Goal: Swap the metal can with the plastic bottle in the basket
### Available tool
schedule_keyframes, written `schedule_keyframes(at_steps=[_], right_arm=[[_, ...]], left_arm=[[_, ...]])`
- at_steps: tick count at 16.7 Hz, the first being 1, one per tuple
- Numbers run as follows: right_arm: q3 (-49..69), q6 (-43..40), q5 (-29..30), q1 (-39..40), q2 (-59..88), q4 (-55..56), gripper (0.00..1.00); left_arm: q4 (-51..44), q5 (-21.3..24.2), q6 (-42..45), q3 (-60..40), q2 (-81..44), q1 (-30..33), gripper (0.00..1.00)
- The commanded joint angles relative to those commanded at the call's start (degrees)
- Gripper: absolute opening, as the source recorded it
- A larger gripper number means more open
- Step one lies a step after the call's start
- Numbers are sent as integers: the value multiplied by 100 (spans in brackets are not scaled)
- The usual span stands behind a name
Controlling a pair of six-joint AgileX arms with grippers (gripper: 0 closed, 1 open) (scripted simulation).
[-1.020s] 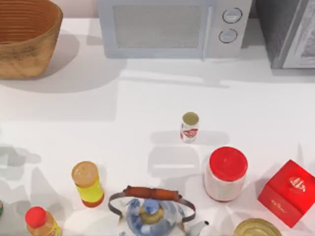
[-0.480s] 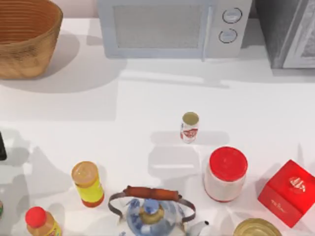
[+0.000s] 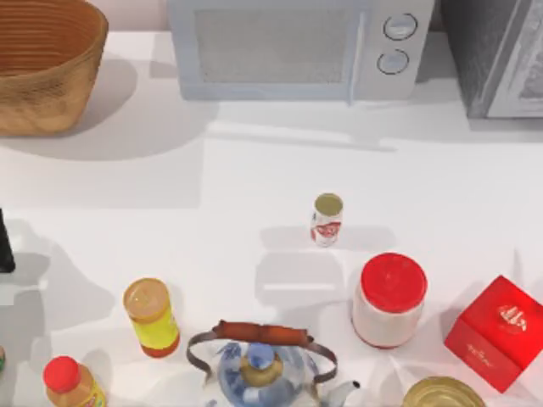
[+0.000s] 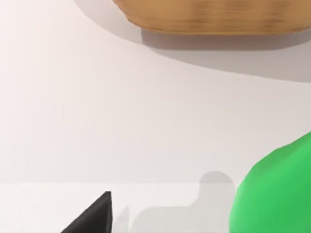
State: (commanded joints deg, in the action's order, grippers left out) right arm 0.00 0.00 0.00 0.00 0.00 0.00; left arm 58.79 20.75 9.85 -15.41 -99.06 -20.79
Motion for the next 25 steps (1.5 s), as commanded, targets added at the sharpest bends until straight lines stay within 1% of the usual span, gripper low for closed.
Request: schedule_keyframes(at_steps=[13, 14, 23, 25], right_arm=[[0, 0, 0, 0, 0, 0, 100], [0, 0, 0, 0, 0, 0, 100], [0, 0, 0, 0, 0, 0, 100], [0, 0, 0, 0, 0, 0, 100]], left_arm=[[0, 0, 0, 0, 0, 0, 2], [0, 0, 0, 0, 0, 0, 0], [-6, 0, 5, 1, 0, -3, 0], [-113, -34, -14, -164, 5, -35, 0]])
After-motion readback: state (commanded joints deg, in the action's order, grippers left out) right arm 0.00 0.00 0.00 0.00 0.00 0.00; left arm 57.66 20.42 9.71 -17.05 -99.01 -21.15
